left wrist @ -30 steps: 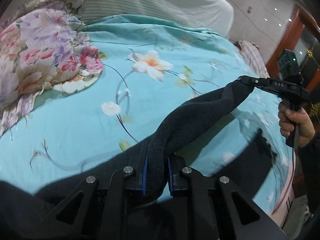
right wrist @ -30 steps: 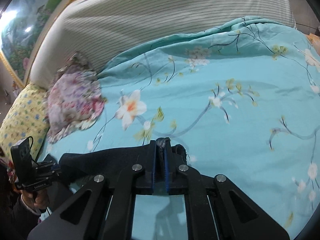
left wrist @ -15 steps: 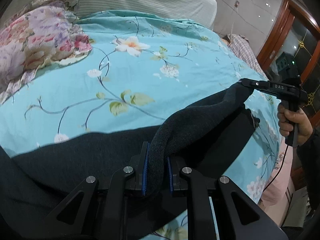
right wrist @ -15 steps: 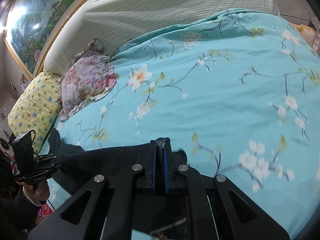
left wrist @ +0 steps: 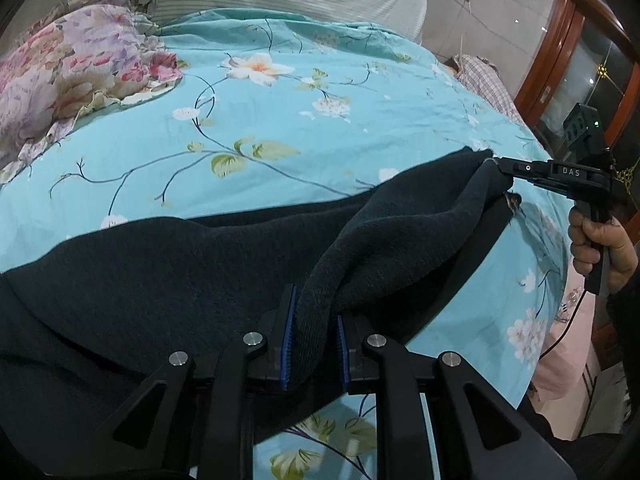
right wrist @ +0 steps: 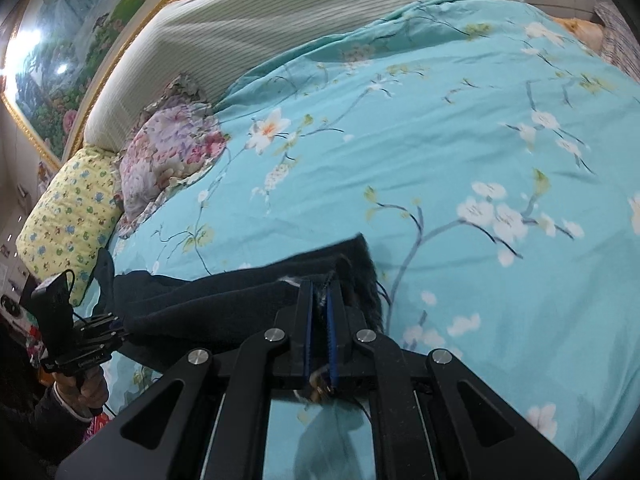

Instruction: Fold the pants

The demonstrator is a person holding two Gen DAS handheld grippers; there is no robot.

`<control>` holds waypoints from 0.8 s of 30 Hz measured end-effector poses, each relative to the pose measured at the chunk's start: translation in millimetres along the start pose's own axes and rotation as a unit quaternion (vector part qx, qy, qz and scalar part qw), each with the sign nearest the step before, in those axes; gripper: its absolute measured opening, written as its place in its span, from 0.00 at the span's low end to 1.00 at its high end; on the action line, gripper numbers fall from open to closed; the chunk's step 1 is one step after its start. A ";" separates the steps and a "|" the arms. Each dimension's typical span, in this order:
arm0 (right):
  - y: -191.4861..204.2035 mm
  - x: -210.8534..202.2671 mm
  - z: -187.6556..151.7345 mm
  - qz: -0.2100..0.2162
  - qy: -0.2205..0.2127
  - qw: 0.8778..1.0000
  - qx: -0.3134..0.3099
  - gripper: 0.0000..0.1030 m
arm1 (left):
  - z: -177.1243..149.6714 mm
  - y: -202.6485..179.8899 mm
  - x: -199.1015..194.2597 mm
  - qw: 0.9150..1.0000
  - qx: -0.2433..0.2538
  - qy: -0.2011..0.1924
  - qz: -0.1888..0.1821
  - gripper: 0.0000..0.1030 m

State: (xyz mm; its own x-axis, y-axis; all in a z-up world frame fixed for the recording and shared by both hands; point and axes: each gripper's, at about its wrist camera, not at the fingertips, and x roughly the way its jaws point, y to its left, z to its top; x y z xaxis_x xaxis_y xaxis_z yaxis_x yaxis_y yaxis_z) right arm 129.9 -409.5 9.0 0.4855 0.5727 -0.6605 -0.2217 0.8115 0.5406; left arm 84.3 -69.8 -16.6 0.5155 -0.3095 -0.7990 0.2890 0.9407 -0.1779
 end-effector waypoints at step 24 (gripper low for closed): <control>84.0 -24.8 -9.2 -0.059 -0.058 0.994 -0.077 0.59 | -39.5 49.5 -68.6 0.992 -0.111 -0.047 0.027 0.68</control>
State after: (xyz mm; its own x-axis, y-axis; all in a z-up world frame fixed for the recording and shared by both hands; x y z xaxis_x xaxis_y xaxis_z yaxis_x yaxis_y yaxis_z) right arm 91.5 -354.4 66.0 0.6074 0.4627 -0.6458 -0.2807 0.8855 0.3704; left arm 31.3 3.5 6.6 0.6006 -0.2605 -0.7560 0.0796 0.9602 -0.2676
